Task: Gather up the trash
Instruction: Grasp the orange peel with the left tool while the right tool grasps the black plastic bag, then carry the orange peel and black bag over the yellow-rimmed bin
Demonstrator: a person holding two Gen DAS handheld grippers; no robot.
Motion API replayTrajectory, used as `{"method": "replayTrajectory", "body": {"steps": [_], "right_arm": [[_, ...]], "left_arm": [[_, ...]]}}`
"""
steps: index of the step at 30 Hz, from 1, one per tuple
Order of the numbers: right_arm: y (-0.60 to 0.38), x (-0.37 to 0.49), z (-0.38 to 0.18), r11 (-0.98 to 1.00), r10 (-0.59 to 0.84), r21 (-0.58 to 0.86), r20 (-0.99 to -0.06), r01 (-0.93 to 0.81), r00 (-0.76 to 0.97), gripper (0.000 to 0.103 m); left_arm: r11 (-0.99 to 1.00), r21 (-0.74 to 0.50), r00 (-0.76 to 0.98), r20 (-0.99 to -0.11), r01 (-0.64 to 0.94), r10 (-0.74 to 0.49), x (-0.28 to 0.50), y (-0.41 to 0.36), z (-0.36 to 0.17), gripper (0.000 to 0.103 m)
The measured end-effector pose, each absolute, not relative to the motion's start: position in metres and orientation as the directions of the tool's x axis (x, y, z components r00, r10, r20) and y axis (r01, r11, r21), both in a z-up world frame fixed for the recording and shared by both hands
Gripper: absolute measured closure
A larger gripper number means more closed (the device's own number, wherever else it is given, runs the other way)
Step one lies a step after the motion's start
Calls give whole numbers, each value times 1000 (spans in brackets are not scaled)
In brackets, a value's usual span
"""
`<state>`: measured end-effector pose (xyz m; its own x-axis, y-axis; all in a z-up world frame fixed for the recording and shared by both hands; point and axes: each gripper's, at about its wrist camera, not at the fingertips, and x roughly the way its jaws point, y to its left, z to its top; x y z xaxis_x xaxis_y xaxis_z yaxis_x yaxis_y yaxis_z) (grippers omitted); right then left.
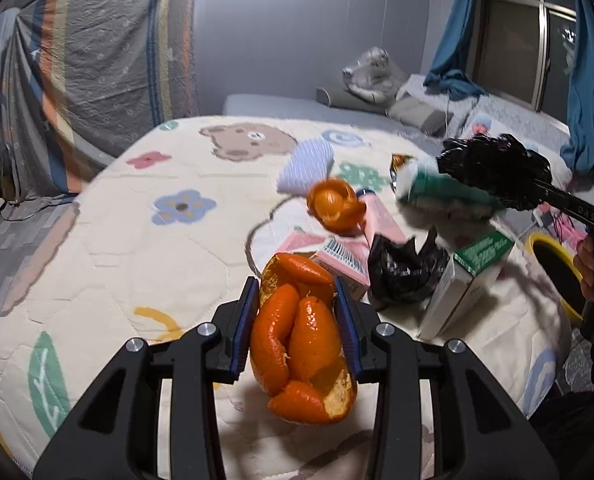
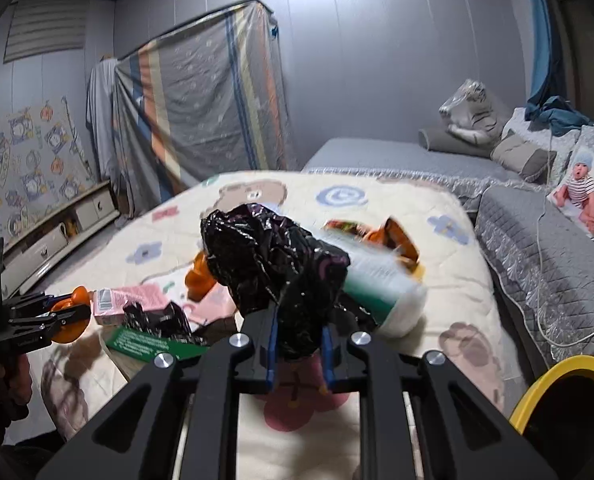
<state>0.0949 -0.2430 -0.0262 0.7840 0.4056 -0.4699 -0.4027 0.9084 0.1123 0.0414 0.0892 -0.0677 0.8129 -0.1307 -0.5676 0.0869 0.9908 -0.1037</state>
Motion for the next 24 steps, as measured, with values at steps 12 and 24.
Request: {"method": "replayTrajectory", "body": {"steps": [12, 24], "right_arm": [[-249, 81, -8, 903, 422, 122, -427, -411, 800, 88], [-248, 80, -8, 905, 416, 114, -434, -409, 799, 88]], "left_arm": [[992, -90, 854, -506, 92, -125, 33, 89, -42, 68], [992, -84, 862, -493, 91, -121, 34, 88, -36, 68]]}}
